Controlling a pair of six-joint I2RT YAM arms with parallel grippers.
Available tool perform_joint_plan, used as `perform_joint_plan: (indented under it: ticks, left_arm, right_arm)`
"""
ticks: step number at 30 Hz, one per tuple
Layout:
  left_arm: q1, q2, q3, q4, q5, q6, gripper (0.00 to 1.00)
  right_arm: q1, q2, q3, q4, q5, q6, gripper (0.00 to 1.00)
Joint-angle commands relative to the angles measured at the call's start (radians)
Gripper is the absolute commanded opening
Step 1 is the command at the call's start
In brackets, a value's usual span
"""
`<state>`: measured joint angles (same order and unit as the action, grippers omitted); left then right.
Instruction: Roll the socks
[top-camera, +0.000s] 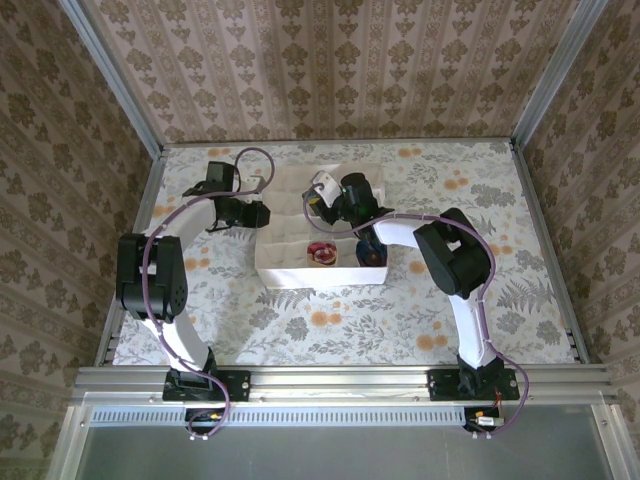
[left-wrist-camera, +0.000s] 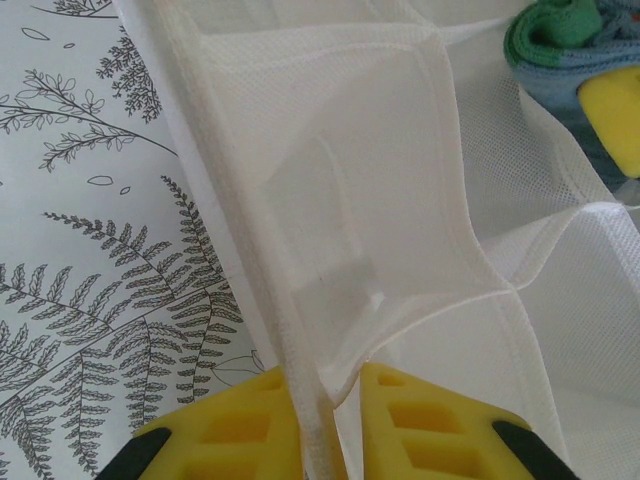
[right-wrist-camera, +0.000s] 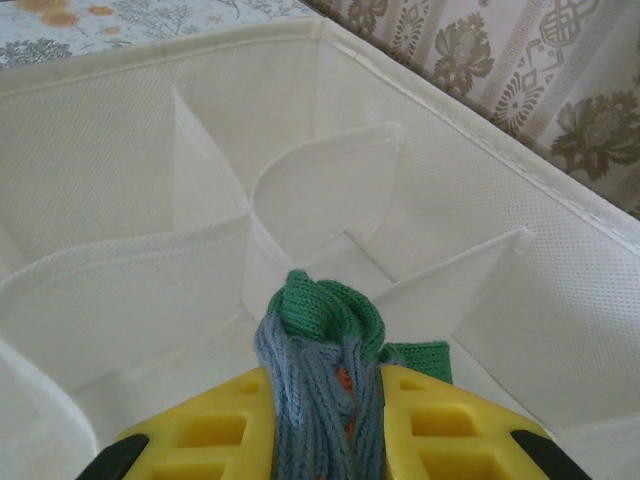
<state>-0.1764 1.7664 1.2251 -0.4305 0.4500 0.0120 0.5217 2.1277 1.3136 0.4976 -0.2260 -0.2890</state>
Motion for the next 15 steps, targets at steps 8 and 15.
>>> perform_joint_plan:
  ticks: [8,15]
  left_arm:
    - [0.023,-0.018,0.007,-0.022,0.011,-0.012,0.17]
    - [0.032,-0.052,0.038,-0.024,0.026,-0.016,0.23]
  right_arm:
    - [-0.004,-0.076,-0.072,0.097,-0.055,0.020,0.54]
    - [-0.010,-0.147,-0.070,0.084,-0.046,0.084,0.62]
